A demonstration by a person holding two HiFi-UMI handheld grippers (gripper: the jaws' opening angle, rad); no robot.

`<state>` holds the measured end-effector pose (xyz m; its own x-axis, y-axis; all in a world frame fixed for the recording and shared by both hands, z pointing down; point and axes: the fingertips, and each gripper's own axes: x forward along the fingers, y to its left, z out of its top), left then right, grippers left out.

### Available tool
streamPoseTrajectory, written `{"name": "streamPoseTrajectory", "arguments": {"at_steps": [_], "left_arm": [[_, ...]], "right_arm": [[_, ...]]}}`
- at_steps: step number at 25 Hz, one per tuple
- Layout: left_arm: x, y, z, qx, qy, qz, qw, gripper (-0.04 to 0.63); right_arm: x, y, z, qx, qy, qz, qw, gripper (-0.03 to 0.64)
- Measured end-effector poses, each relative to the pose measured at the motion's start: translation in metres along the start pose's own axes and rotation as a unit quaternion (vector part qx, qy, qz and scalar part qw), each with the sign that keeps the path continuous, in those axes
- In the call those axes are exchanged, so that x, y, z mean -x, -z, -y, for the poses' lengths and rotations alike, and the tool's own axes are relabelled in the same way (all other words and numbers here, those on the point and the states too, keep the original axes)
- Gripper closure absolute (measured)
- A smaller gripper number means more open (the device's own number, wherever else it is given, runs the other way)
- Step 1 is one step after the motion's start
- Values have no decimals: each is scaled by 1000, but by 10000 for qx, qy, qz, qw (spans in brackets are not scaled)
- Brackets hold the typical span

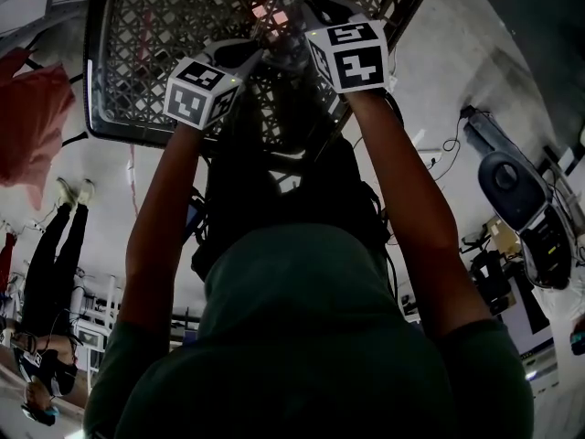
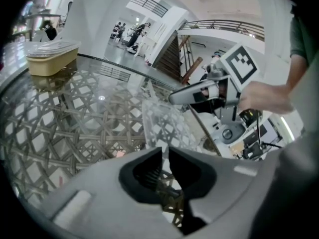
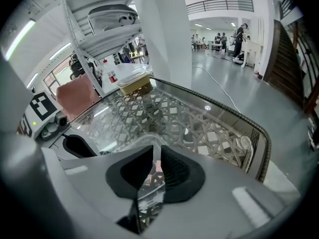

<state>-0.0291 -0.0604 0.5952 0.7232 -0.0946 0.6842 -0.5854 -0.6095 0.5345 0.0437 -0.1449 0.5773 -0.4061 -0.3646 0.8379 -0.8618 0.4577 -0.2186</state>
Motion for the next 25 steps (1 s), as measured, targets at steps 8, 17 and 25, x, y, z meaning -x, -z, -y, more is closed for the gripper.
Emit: {"name": "streamPoseTrajectory", "arguments": {"at_steps": [8,17,25], "left_arm": [[-2,-2,-1,42,16,118,9999,571],[-1,-3,-3,130,26,245,9996,586],[5,0,-2,185,-74,236,9995,561]], "right_arm": [[-7,0,28,-251,77,-37,9996,560],[-19,9,31,-585,-417,-159,9973,572],[-18,8,30,-167,-1212,-396,9917,557]]}}
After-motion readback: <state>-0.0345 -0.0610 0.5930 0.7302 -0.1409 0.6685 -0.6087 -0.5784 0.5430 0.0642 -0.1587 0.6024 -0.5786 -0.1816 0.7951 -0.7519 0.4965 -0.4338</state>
